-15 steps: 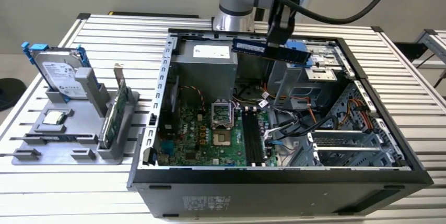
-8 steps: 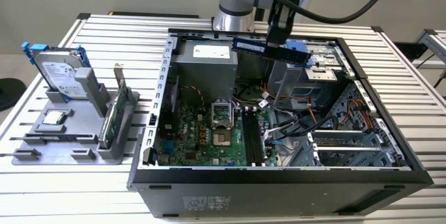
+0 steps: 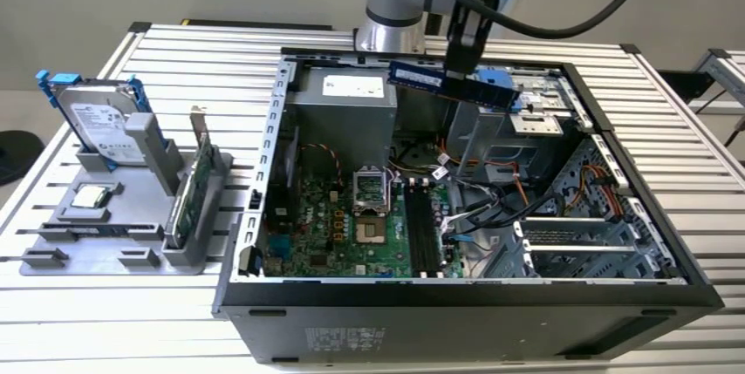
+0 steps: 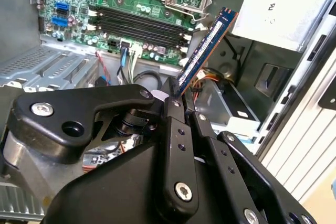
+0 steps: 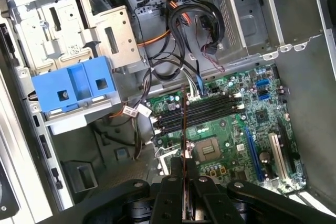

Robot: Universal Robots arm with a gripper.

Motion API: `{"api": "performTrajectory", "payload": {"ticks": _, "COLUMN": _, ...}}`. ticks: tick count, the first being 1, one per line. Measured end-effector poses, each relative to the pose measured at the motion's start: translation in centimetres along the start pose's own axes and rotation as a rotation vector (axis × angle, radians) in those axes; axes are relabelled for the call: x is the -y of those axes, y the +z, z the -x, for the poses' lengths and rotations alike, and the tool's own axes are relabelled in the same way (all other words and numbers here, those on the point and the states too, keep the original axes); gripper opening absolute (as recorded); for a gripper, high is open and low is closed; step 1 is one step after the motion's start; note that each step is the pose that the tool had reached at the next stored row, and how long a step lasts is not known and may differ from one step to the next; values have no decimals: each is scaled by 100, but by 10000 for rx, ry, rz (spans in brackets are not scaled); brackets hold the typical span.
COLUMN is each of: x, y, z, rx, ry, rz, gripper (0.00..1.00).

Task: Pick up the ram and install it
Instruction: 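Insert the ram into the slot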

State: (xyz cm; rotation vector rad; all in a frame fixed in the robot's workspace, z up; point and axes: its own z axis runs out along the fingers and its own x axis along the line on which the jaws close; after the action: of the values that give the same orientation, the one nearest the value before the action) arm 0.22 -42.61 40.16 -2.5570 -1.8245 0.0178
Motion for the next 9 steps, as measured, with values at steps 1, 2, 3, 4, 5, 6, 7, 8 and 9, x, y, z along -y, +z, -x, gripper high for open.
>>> {"api": "performTrajectory", "payload": {"ticks": 1, "x": 0, "y": 0, "z": 0, "rx": 0, "ry": 49, "rz": 0, "gripper": 0}}
{"api": "performTrajectory", "payload": {"ticks": 2, "x": 0, "y": 0, "z": 0, "rx": 0, "ry": 102, "rz": -1, "gripper": 0}}
{"api": "performTrajectory", "payload": {"ticks": 3, "x": 0, "y": 0, "z": 0, "rx": -1, "ry": 147, "rz": -1, "gripper": 0}}
{"api": "performTrajectory", "payload": {"ticks": 4, "x": -1, "y": 0, "z": 0, "rx": -1, "ry": 201, "rz": -2, "gripper": 0}}
{"api": "performTrajectory", "payload": {"ticks": 5, "x": -1, "y": 0, "z": 0, "rx": -2, "ry": 244, "rz": -2, "gripper": 0}}
{"api": "performTrajectory", "payload": {"ticks": 6, "x": -1, "y": 0, "z": 0, "rx": -1, "ry": 294, "rz": -3, "gripper": 0}}
{"api": "performTrajectory", "payload": {"ticks": 7, "x": -1, "y": 0, "z": 0, "rx": -2, "ry": 336, "rz": -3, "gripper": 0}}
{"api": "performTrajectory", "payload": {"ticks": 8, "x": -1, "y": 0, "z": 0, "rx": -2, "ry": 387, "rz": -4, "gripper": 0}}
{"api": "performTrajectory", "payload": {"ticks": 9, "x": -1, "y": 0, "z": 0, "rx": -2, "ry": 434, "rz": -4, "gripper": 0}}
